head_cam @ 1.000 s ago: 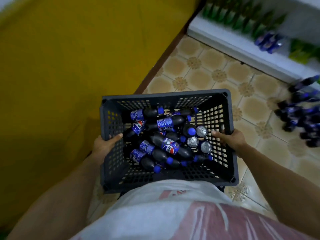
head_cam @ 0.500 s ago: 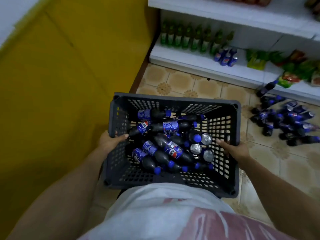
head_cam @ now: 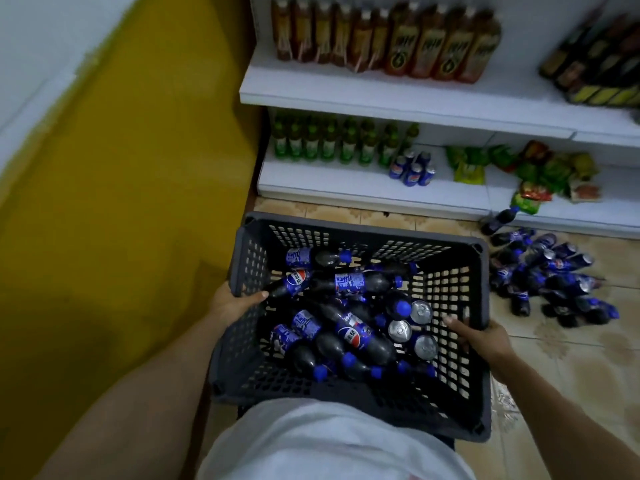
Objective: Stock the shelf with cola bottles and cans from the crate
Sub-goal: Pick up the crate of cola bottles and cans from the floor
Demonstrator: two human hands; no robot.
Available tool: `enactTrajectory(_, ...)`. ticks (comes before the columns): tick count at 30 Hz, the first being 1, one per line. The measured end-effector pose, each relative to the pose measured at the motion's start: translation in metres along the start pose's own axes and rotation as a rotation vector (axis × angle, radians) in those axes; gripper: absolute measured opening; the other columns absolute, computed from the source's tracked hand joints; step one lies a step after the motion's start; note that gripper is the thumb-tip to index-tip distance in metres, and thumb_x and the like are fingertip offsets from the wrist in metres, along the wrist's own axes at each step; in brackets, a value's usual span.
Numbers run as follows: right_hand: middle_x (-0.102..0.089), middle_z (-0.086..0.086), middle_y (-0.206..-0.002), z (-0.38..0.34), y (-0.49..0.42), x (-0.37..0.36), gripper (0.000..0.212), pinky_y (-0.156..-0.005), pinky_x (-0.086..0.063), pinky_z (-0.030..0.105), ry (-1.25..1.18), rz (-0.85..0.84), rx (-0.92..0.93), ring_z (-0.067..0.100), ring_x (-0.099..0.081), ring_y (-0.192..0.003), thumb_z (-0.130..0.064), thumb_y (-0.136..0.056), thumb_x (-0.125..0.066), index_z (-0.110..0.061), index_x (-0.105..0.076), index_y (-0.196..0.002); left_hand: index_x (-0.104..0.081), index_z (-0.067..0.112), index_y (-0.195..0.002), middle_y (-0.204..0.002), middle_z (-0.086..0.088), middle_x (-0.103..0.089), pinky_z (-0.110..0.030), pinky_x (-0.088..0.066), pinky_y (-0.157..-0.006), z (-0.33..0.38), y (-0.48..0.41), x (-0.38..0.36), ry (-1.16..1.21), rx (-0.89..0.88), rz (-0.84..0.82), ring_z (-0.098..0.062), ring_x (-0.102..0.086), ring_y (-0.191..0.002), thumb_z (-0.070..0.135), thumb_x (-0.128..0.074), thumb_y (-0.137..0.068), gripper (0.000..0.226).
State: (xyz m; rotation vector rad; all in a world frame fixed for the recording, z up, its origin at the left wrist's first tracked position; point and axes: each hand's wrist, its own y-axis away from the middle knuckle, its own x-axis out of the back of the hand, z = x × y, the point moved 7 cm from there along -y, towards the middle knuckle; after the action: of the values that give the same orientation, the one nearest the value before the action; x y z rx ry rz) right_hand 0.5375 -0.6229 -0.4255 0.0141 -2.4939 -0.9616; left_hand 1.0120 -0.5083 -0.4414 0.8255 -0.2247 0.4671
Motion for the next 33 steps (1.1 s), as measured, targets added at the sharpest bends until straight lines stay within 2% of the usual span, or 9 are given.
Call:
enactTrajectory(8,-0.067,0.004,-0.080,-0.091,-0.092,0.004,0.030,-0.048,-0.049,0.019,-0.094,-0.004,0.049,0.015,-0.063,-0.066,-0.022,-0.071,-0.083,-0.009,-0.066,-0.092,-0.052,0.001,-0.119,-0.108,-0.012,-0.059,-0.033,-0.046,-0.079,0.107,-0.081,-0.024,-0.024,-0.027,0.082,-0.028,-0.057,-0.097,0.028,-0.083,-0.072,0.062)
enactTrajectory(13,-0.068,0.009,-0.091,-0.170,-0.178,0.028,0.041,-0.057,-0.051,0.024,-0.026,-0.039,0.106,0.017,-0.063,-0.069,-0.023,-0.069,-0.085,-0.006,-0.067,-0.102,-0.054,0.005,-0.118,-0.116,-0.014,-0.062,-0.044,-0.052,-0.089,0.167,-0.126,-0.053,-0.033,0.000,0.122,-0.033,-0.060,-0.105,0.040,-0.085,-0.065,0.071)
enactTrajectory(16,-0.068,0.010,-0.098,-0.207,-0.214,0.038,0.046,-0.068,-0.053,0.029,0.030,-0.057,0.135,0.022,-0.066,-0.078,-0.021,-0.068,-0.086,-0.007,-0.066,-0.107,-0.055,0.009,-0.114,-0.109,-0.009,-0.064,-0.038,-0.053,-0.081,0.200,-0.147,-0.066,-0.020,-0.022,0.139,-0.028,-0.062,-0.098,0.041,-0.083,-0.067,0.064)
enactTrajectory(20,-0.070,0.011,-0.081,-0.240,-0.264,0.040,0.047,-0.054,-0.048,0.025,0.136,-0.046,0.077,0.019,-0.063,-0.061,-0.036,-0.063,-0.086,-0.005,-0.067,-0.092,-0.057,0.002,-0.111,-0.097,-0.009,-0.064,-0.035,-0.052,-0.071,0.233,-0.188,-0.073,0.046,0.041,0.176,-0.024,-0.060,-0.080,0.050,-0.076,-0.073,0.064)
enactTrajectory(22,-0.070,0.013,-0.078,-0.249,-0.282,0.034,0.045,-0.059,-0.051,0.028,0.159,-0.049,0.050,0.022,-0.064,-0.062,-0.039,-0.062,-0.085,-0.006,-0.066,-0.086,-0.060,0.000,-0.111,-0.088,-0.009,-0.066,-0.034,-0.053,-0.065,0.236,-0.210,-0.072,0.067,0.093,0.184,-0.022,-0.062,-0.074,0.060,-0.075,-0.068,0.075)
enactTrajectory(24,-0.067,0.011,-0.075,-0.251,-0.304,0.017,0.038,-0.068,-0.054,0.034,0.160,-0.057,-0.008,0.024,-0.062,-0.064,-0.034,-0.066,-0.084,-0.007,-0.064,-0.084,-0.063,0.005,-0.099,-0.083,-0.006,-0.064,-0.030,-0.050,-0.059,0.232,-0.240,-0.073,0.029,0.134,0.172,-0.023,-0.062,-0.075,0.064,-0.073,-0.067,0.068)
enactTrajectory(26,-0.067,0.009,-0.076,-0.245,-0.318,-0.003,0.038,-0.071,-0.056,0.036,0.161,-0.064,-0.063,0.025,-0.063,-0.068,-0.033,-0.066,-0.085,-0.008,-0.064,-0.086,-0.061,0.006,-0.091,-0.086,-0.007,-0.064,-0.031,-0.050,-0.063,0.223,-0.260,-0.072,-0.013,0.172,0.163,-0.024,-0.063,-0.080,0.064,-0.071,-0.069,0.062)
enactTrajectory(30,-0.072,0.014,-0.086,-0.212,-0.353,-0.050,0.073,-0.064,-0.055,0.033,0.165,-0.080,-0.173,0.027,-0.067,-0.069,-0.056,-0.045,-0.088,-0.007,-0.069,-0.096,-0.058,0.003,-0.124,-0.090,-0.004,-0.068,-0.032,-0.055,-0.070,0.184,-0.313,-0.065,-0.076,0.253,0.116,-0.020,-0.066,-0.079,0.076,-0.071,-0.054,0.102)
enactTrajectory(33,-0.072,0.014,-0.083,-0.186,-0.375,-0.092,0.079,-0.056,-0.055,0.030,0.189,-0.110,-0.242,0.023,-0.066,-0.059,-0.060,-0.043,-0.089,-0.005,-0.069,-0.096,-0.057,0.002,-0.125,-0.085,-0.002,-0.066,-0.032,-0.055,-0.071,0.150,-0.353,-0.057,-0.117,0.309,0.116,-0.018,-0.065,-0.075,0.072,-0.073,-0.058,0.098)
